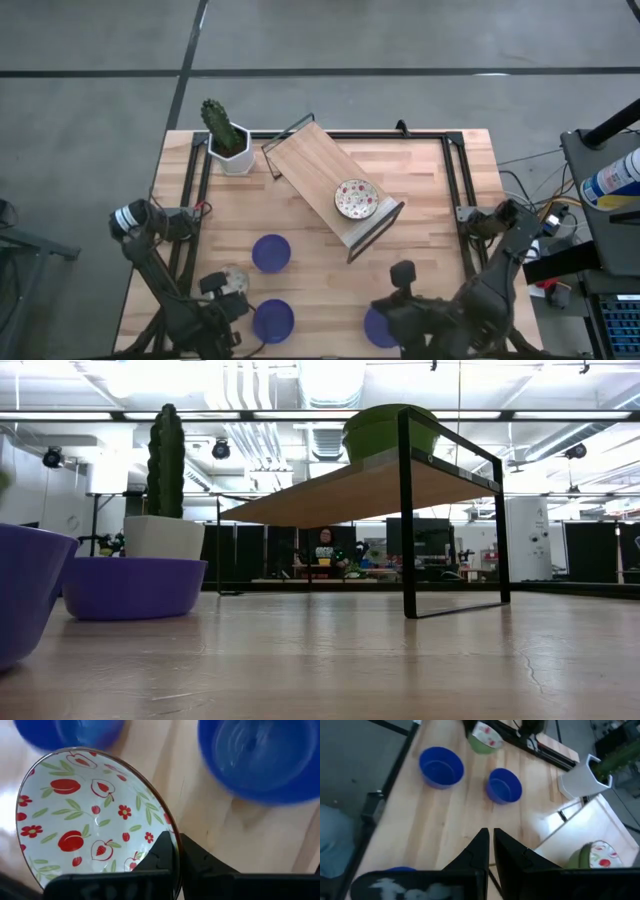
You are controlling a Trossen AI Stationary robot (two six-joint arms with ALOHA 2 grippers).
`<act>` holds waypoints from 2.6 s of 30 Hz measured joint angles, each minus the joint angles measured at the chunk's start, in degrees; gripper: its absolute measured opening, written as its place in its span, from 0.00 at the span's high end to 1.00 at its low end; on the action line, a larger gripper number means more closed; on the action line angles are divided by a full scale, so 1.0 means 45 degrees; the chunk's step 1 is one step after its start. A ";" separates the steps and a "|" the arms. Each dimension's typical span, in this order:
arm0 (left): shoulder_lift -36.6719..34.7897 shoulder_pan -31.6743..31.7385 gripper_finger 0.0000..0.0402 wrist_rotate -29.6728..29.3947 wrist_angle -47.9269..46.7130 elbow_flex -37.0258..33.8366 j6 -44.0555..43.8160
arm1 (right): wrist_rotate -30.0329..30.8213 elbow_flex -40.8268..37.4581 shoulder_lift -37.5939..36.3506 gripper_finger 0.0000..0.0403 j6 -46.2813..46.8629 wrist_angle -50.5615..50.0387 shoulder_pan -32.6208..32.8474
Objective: Pick & Place Mini bowls
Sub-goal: Stack the white patterned bowl on the other white patterned bowls on the shelf
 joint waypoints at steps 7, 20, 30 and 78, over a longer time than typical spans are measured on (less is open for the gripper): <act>-0.0002 0.0991 0.99 -0.1132 -0.0148 0.1898 0.3348 | 0.0013 -0.0081 0.0000 0.94 0.0001 0.0140 0.0731; -0.0017 0.2253 0.99 -0.0885 0.2139 0.5504 1.0638 | -0.0872 -0.1784 0.0010 0.83 -0.3623 0.3863 0.0179; -0.0012 0.2534 0.99 0.1729 0.4900 0.5167 1.3660 | -0.2837 -0.1836 -0.0005 0.60 -0.6123 0.5997 -0.1002; -0.0002 0.3508 0.99 0.2424 0.8151 0.3753 1.8320 | -1.0717 -0.4556 0.0034 0.74 -0.8255 1.1241 -0.3724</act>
